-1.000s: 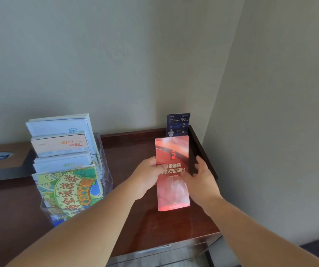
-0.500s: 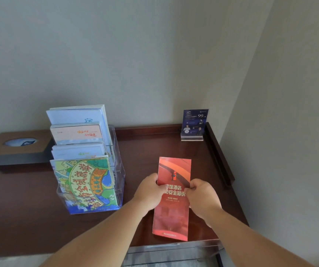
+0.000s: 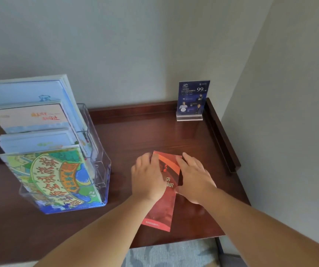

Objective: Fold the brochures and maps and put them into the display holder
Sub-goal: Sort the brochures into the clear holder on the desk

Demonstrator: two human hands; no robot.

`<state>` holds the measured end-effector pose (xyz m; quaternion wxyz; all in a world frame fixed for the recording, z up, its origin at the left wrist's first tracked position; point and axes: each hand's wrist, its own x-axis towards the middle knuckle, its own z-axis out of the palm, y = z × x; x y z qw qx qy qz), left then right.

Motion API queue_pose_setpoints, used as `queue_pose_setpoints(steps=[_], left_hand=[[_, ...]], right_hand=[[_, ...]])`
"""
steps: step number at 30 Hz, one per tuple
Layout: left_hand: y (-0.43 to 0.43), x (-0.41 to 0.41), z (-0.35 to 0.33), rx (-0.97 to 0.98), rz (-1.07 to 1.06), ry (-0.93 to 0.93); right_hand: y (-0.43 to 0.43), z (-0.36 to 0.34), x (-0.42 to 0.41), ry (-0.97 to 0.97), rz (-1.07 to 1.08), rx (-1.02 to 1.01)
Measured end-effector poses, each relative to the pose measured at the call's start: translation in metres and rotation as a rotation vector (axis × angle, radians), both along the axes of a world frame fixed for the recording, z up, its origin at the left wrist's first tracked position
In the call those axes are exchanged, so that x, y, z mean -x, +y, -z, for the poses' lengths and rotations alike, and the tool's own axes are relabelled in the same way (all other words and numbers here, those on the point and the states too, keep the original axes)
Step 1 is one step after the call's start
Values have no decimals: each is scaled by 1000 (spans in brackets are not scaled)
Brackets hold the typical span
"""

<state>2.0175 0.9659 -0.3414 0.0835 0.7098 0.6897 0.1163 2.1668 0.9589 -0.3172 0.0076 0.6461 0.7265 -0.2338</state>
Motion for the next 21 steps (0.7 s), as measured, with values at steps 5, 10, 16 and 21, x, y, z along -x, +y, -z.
queue_pose_setpoints(steps=[5,10,16,21], left_hand=[[16,-23,23,147,205,43],[8,-19,30,43,267,128],[-41,7,31,49,324,127],[-74,31,38,89,381,189]], right_hand=[[23,4,-3,-112,-156,148],[24,8,-5,-174,-185,180],[24,5,-3,-210,-180,184],[24,2,0,-231,-168,210]])
